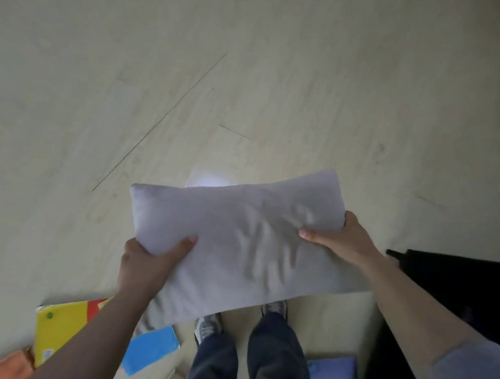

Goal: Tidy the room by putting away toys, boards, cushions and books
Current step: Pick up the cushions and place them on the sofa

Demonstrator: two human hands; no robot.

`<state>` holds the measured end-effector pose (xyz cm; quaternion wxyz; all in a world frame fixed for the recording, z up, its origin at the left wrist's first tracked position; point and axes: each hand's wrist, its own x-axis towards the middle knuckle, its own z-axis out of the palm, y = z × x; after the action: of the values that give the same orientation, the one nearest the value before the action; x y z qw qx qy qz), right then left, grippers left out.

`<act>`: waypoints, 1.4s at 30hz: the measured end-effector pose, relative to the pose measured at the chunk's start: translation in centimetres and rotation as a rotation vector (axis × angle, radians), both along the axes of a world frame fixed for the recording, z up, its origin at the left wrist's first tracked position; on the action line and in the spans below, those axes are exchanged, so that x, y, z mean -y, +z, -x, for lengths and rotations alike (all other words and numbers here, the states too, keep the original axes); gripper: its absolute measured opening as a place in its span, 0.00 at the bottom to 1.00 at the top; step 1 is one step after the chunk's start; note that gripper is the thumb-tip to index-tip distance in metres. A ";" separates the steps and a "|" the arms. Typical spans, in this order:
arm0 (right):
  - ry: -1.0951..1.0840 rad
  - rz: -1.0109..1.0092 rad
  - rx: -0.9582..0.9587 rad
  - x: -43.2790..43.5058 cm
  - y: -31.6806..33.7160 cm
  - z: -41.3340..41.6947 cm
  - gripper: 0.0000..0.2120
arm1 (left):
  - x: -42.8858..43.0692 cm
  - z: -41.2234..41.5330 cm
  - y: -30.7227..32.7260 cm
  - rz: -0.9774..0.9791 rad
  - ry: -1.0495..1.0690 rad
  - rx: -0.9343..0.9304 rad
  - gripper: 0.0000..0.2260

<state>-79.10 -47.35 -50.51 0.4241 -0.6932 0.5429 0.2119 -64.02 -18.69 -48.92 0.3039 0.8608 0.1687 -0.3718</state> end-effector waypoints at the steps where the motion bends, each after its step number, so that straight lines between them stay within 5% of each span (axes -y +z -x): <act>1: -0.030 -0.003 0.010 -0.1 1.3 1.3 0.55 | 0.5 0.2 1.5 0.009 -0.031 -0.009 0.53; 11: -0.494 0.054 0.093 -0.7 14.0 16.9 0.49 | 9.1 5.9 13.4 -0.010 -0.468 0.025 0.58; 27: -1.212 0.190 0.054 -4.2 23.4 44.0 0.51 | 27.1 27.0 20.4 0.124 -1.156 0.088 0.49; 42: -1.874 0.238 -0.071 -21.1 28.0 53.5 0.50 | 30.3 45.8 24.0 0.220 -1.842 0.110 0.46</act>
<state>-132.56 -26.23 -22.49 0.3314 -0.0065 0.9095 -0.2509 -109.77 -48.98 -24.88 -0.0238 0.6380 -0.6324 -0.4388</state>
